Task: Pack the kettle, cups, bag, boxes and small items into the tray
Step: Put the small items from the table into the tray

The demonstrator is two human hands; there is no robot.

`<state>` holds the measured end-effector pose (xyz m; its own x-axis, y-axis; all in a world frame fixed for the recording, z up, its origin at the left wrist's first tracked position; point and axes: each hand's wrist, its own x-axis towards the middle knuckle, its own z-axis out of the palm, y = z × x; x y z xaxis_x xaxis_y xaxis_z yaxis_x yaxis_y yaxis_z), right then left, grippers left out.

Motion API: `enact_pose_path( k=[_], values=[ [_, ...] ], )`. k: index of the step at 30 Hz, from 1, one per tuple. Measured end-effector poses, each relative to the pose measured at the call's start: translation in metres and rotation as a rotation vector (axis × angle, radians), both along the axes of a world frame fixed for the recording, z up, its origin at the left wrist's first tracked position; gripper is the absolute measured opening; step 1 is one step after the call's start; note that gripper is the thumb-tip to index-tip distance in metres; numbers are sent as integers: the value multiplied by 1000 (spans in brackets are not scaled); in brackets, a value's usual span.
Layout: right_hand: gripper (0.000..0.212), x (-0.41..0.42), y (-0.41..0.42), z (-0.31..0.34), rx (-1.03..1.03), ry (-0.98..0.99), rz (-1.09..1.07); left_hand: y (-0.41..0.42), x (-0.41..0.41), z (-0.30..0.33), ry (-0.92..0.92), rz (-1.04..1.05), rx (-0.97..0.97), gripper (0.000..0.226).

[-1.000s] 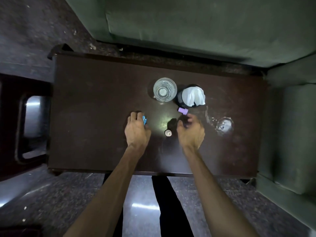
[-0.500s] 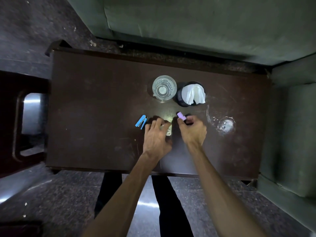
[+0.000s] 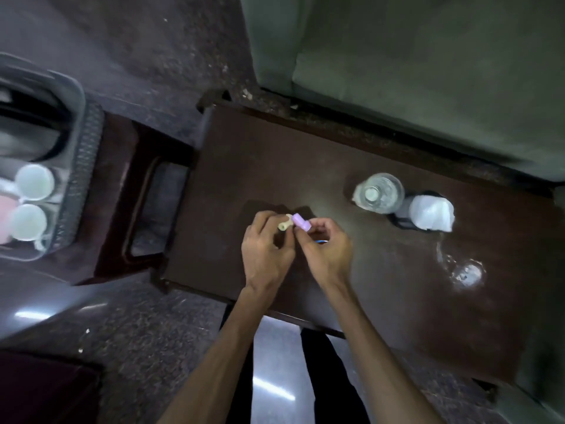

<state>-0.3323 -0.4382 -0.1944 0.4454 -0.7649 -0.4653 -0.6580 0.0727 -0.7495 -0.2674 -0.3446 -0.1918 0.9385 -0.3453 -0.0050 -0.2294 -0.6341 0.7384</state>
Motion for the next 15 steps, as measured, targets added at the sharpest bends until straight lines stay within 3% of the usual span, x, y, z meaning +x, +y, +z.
enact_pose_path(
  k=[8,12,15],
  values=[
    [20,170,124,50,-3,-165,354,139,137,51,-250,326,41,11],
    [22,238,187,76,-152,-274,522,209,192,66,-353,441,46,9],
    [34,281,230,82,-240,-251,640,254,226,66,-373,497,113,11]
  ],
)
